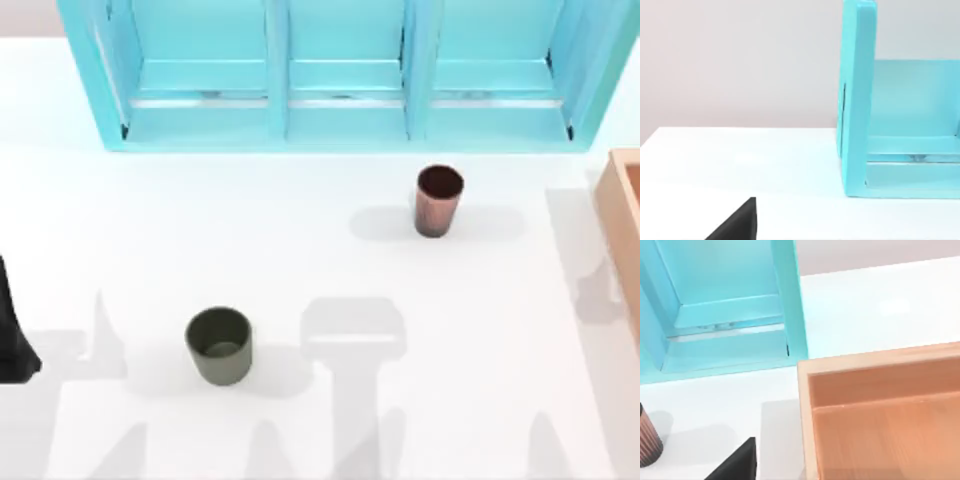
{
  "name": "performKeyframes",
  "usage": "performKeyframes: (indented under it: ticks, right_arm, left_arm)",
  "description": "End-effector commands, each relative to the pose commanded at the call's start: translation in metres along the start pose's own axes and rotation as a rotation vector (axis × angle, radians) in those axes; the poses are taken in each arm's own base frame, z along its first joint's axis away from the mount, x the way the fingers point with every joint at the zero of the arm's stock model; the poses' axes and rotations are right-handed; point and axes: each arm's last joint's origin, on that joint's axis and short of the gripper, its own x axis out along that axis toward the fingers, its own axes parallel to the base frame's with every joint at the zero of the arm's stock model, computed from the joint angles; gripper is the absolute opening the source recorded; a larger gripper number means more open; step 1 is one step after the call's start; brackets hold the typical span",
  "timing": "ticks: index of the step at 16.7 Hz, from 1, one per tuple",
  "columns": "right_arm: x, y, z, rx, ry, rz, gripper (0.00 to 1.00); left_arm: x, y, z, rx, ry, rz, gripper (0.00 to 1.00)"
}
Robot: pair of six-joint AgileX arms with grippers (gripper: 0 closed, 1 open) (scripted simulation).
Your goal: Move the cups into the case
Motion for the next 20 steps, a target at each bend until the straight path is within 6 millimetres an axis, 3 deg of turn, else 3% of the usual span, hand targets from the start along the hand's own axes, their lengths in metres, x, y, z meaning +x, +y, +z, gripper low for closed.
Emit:
performKeyframes:
  ticks: [2,4,8,11,14,17,20]
  right_arm:
    - [0.013,0.006,0.036,0.025,0.153,-0.025,1.0]
    - [0.039,0.015,0.068,0.039,0.329,-0.052,1.0]
    - [0.121,0.043,0.113,0.031,0.673,-0.098,1.0]
    - [0.191,0.077,0.113,-0.006,0.898,-0.125,1.0]
    - [0.241,0.12,0.097,-0.054,1.044,-0.13,1.0]
    - [0.265,0.163,0.083,-0.093,1.095,-0.108,1.0]
    - [0.272,0.196,0.075,-0.116,1.093,-0.071,1.0]
  left_arm:
    - [0.0,0.0,0.0,0.0,0.0,0.0,1.0]
    - [0.0,0.0,0.0,0.0,0.0,0.0,1.0]
    - [0.0,0.0,0.0,0.0,0.0,0.0,1.0]
    - [0.0,0.0,0.0,0.0,0.0,0.0,1.0]
    - [0.0,0.0,0.0,0.0,0.0,0.0,1.0]
    - [0.0,0.0,0.0,0.0,0.0,0.0,1.0]
    - [0.0,0.0,0.0,0.0,0.0,0.0,1.0]
